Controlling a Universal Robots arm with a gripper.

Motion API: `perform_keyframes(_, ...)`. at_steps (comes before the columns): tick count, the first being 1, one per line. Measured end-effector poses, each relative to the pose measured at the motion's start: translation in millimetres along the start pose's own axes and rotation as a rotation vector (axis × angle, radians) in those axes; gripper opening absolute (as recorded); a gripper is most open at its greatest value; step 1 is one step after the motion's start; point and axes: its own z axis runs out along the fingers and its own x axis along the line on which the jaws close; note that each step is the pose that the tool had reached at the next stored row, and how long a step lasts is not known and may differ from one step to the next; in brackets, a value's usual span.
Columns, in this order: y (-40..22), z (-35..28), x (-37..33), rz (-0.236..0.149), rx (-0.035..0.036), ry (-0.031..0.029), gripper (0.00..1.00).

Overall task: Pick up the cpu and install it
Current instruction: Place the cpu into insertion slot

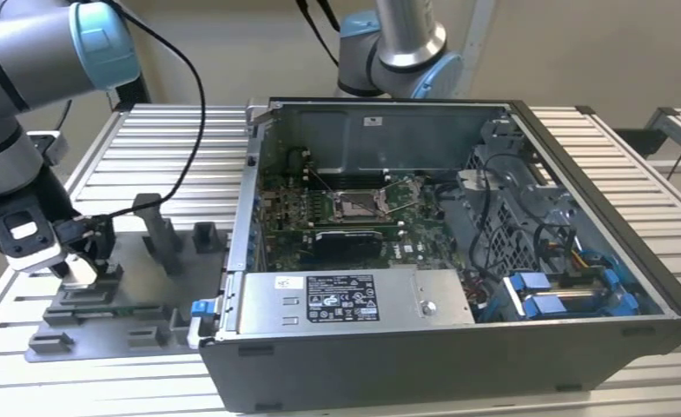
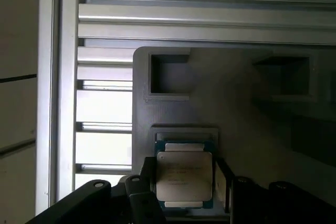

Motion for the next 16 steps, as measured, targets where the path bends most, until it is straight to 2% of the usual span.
perform_keyframes(4,0.1,-2.5,0.0,0.000,0.0001,0.0001,0.00)
perform_keyframes(7,0.5,-8.9,-0.1,0.000,0.0000,0.0001,0.00)
perform_keyframes(10,1.0,-19.9,-0.3,0.000,-0.0005,0.0001,0.00)
perform_keyframes(16,2.3,-46.7,-0.8,0.000,-0.0010,0.0001,0.00)
